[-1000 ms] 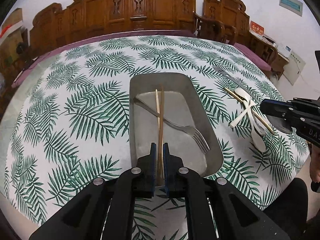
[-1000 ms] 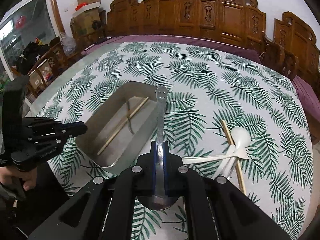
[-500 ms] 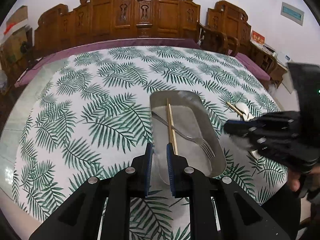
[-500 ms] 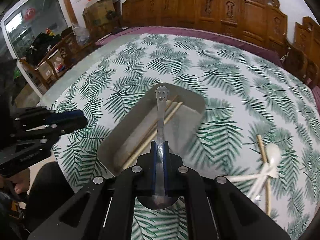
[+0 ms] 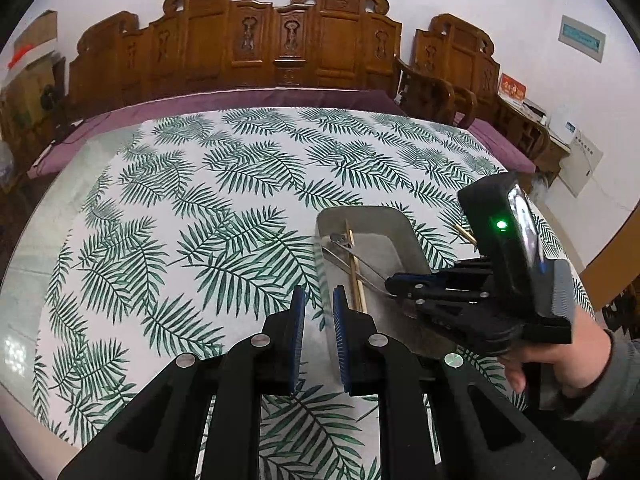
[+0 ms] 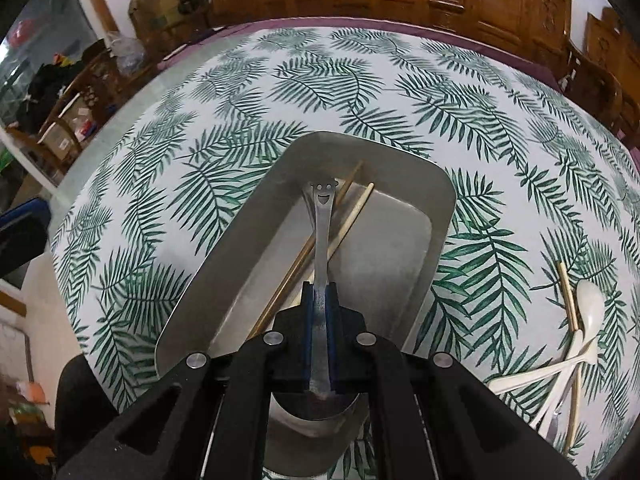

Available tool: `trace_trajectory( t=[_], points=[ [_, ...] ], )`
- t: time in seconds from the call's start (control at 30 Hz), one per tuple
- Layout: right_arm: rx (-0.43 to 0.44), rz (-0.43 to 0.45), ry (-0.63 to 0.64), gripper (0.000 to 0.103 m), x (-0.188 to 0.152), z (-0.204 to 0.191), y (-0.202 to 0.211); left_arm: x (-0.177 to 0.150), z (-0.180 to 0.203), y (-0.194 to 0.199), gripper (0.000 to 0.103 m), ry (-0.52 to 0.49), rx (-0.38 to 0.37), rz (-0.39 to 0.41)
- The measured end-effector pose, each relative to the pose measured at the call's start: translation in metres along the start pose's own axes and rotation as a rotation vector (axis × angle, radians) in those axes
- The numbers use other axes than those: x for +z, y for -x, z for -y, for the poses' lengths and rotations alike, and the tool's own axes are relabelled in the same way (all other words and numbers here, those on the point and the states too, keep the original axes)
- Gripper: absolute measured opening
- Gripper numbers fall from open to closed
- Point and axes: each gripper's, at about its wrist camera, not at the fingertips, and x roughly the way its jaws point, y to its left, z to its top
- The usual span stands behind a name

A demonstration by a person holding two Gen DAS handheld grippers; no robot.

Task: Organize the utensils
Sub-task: 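Lower the steel spoon into the grey tray with the right gripper, then open the right gripper to release the spoon and move both grippers back to the pile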

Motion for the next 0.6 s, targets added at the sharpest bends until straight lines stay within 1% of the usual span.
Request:
trace_trajectory(
  t=[0.13,0.3,0.4,0.53,0.6],
  points=[
    [0.016,-0.016,-0.030,0.008,0.001,0.001,-0.007,0.003,-0.002,0.001,0.013,0.000,0.002,0.002],
    [0.059,-0.034,-0.053,0.008,0.000,0.002,-0.014,0.005,0.001,0.004,0.013,-0.006,0.009,0.006],
    [0.102,-0.017,-0.057,0.008,-0.002,0.001,-0.009,0.005,0.005,0.005,0.013,-0.009,0.008,0.005],
    [0.118,0.017,-0.047,0.009,-0.003,0.003,0.007,0.004,0.012,0.006,0.013,-0.014,0.004,0.004],
    [0.117,0.052,-0.032,0.009,-0.005,0.007,0.025,0.004,0.020,0.006,0.015,-0.021,-0.003,0.007]
  ],
)
